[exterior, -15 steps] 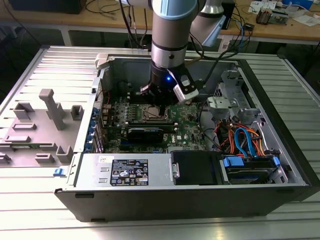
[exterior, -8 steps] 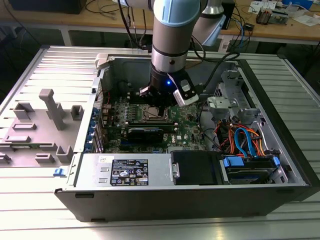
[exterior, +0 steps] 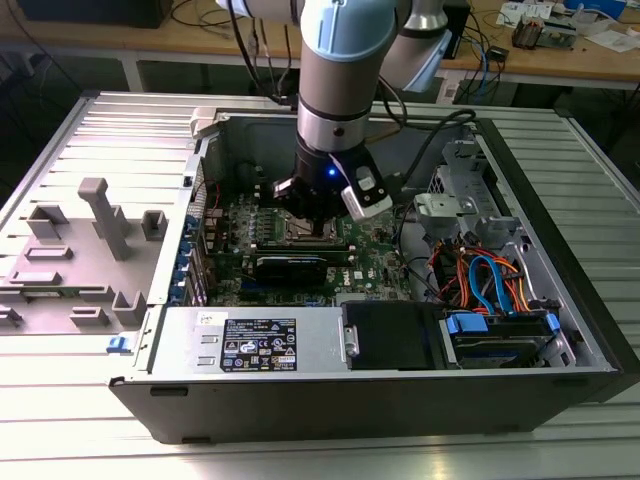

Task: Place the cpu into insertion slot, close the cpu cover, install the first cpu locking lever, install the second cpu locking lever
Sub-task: 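Install the second cpu locking lever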

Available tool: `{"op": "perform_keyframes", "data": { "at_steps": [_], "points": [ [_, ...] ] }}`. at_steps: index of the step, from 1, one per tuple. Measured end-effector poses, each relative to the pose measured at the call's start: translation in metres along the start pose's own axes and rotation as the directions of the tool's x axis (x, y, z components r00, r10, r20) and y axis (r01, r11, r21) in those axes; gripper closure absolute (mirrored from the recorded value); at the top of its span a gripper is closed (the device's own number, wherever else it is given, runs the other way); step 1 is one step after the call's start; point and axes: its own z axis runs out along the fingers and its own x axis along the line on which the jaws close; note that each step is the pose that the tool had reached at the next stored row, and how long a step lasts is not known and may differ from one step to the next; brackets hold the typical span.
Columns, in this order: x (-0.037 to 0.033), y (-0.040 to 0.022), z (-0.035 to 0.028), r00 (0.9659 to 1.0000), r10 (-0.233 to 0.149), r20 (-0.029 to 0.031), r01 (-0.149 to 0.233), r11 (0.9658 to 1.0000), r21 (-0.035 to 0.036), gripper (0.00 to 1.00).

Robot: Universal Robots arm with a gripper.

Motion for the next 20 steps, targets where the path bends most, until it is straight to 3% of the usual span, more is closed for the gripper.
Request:
{"op": "perform_keyframes", "data": {
  "at_steps": [5,8,11,20],
  "points": [
    [0.0084,-0.0003,0.0082,1.0,-0.005,-0.0006,0.005,1.0,-0.0019,0.89],
    [0.016,0.0,0.0115,0.9999,-0.012,-0.0004,0.012,0.9998,-0.0137,0.89],
    [0.0214,0.0001,0.0134,0.9998,-0.018,-0.0004,0.018,0.9997,-0.0192,0.89],
    [0.0216,0.0001,0.0139,0.9998,-0.018,0.0,0.018,0.9995,-0.024,0.89]
  ]
}}
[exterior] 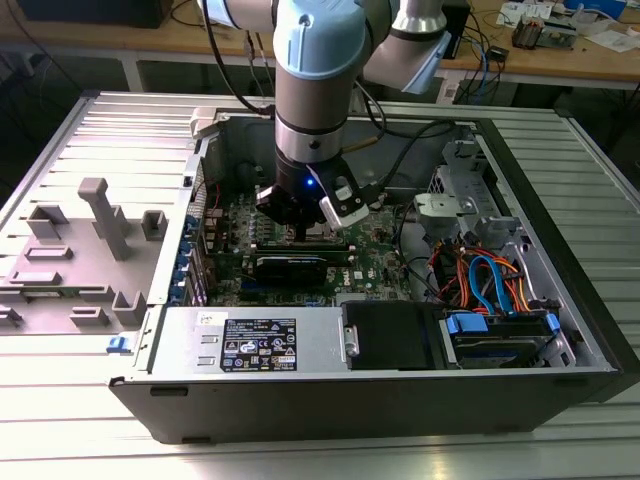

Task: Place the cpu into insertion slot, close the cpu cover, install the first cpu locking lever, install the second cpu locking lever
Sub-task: 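Install the second cpu locking lever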

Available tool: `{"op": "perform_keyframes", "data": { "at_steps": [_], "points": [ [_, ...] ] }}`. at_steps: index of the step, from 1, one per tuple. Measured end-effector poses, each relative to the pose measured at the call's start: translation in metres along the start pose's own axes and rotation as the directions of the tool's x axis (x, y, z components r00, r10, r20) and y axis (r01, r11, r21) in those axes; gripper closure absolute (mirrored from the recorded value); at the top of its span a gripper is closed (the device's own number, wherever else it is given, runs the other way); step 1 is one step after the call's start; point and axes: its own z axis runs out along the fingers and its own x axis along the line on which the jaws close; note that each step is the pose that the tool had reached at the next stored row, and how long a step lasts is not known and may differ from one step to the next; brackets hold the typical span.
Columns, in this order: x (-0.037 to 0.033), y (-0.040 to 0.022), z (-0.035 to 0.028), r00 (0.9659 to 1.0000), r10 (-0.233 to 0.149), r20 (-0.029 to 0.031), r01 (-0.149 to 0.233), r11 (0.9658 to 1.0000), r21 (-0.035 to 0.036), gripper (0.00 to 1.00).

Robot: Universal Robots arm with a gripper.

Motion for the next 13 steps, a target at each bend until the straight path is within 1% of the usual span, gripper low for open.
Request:
{"op": "perform_keyframes", "data": {
  "at_steps": [13],
  "points": [
    [0.0,0.0,0.0001,1.0,0.0,0.0005,0.0,1.0,-0.0053,0.89]
  ]
}}
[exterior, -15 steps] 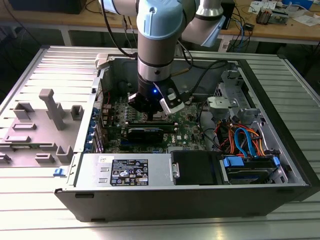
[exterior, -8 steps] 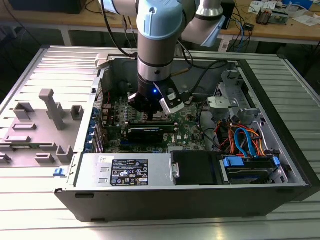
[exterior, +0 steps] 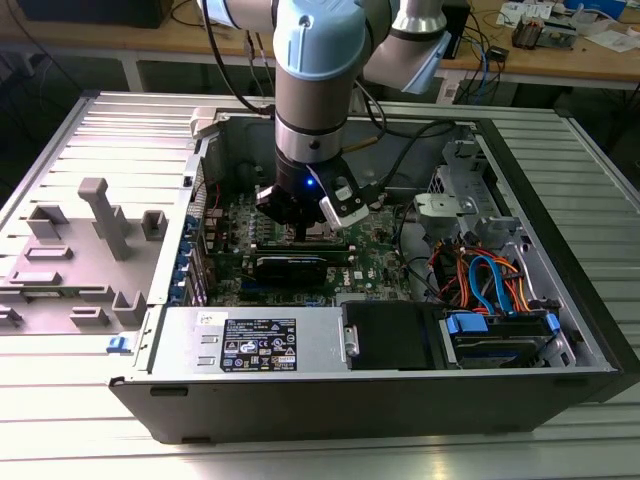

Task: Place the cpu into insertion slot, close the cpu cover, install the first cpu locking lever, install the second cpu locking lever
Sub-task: 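Install the second cpu locking lever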

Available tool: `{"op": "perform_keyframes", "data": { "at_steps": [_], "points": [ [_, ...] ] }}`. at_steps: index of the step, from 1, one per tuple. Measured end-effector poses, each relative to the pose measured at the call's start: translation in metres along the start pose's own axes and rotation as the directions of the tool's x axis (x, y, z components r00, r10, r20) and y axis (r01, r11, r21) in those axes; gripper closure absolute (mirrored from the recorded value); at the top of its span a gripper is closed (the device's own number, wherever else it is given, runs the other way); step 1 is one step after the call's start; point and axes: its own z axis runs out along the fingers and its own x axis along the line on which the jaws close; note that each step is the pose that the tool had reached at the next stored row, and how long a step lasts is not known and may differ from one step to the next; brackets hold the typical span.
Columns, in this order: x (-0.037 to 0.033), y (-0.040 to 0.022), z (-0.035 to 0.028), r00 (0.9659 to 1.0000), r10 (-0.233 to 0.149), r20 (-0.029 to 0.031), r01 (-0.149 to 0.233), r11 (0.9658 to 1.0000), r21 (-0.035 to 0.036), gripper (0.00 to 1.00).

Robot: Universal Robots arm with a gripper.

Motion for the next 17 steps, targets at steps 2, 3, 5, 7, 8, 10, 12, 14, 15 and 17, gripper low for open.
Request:
{"op": "perform_keyframes", "data": {
  "at_steps": [2,3,5,7,8,10,12,14,15,17],
  "points": [
    [0.0,0.0,0.0,1.0,0.0,0.0002,0.0,1.0,-0.0025,0.89],
    [0.0,0.0,0.0,1.0,0.0,0.0002,0.0,1.0,-0.0028,0.89],
    [0.0,0.0,0.0,1.0,0.0,0.0002,0.0,1.0,-0.0036,0.89],
    [0.0,0.0,0.0,1.0,0.0,0.0003,0.0,1.0,-0.0046,0.89],
    [0.0,0.0,0.0,1.0,0.0,0.0004,0.0,1.0,-0.005,0.89],
    [0.0,0.0,0.0001,1.0,0.0,0.0004,0.0,1.0,-0.0057,0.89],
    [0.0,0.0,0.0001,1.0,0.0,0.0005,0.0,1.0,-0.0072,0.89],
    [0.0038,-0.0028,0.0023,0.9998,-0.022,-0.0019,0.022,0.9997,-0.0106,0.89],
    [0.004,-0.0051,0.0021,0.9995,-0.031,-0.0029,0.031,0.9995,-0.0113,0.89],
    [0.0041,-0.0056,0.0021,0.9995,-0.032,-0.003,0.032,0.9994,-0.0114,0.89]
  ]
}}
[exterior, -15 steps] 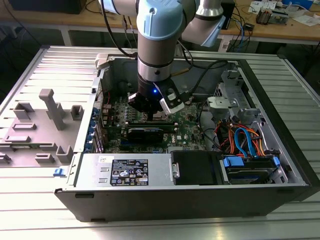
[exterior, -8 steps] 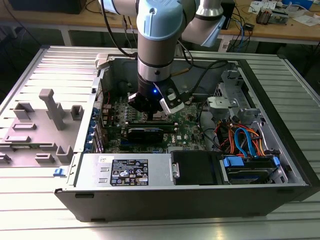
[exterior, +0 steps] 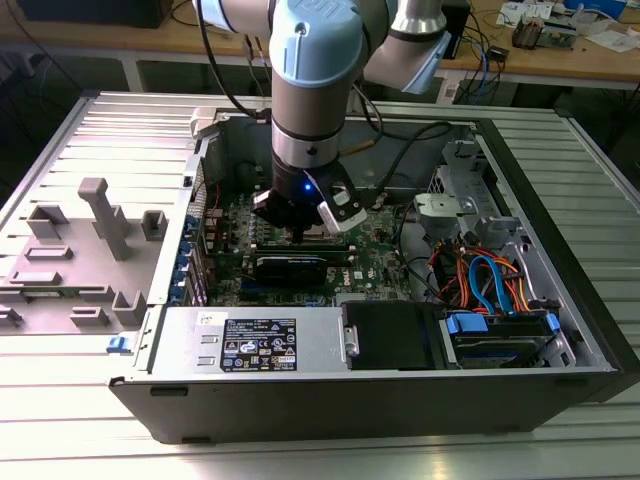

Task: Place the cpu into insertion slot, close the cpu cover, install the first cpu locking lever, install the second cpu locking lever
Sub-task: 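Install the second cpu locking lever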

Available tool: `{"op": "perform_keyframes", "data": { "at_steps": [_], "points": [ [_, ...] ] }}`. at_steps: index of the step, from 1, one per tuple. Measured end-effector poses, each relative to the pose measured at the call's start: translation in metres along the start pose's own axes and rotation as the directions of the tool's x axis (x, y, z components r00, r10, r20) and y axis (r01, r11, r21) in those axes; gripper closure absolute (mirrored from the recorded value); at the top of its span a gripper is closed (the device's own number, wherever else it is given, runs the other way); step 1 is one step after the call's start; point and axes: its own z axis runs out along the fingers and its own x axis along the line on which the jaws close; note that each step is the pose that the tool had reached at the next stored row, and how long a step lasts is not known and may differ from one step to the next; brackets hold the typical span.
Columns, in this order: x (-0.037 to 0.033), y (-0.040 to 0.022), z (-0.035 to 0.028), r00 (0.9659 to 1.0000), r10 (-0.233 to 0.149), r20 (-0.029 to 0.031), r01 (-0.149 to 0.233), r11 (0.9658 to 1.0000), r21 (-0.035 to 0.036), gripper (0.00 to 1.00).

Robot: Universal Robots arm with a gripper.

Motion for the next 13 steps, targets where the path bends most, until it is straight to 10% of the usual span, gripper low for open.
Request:
{"op": "perform_keyframes", "data": {
  "at_steps": [13],
  "points": [
    [0.011,-0.0042,0.0032,0.9994,-0.034,0.0003,0.034,0.9988,-0.0361,0.89]
  ]
}}
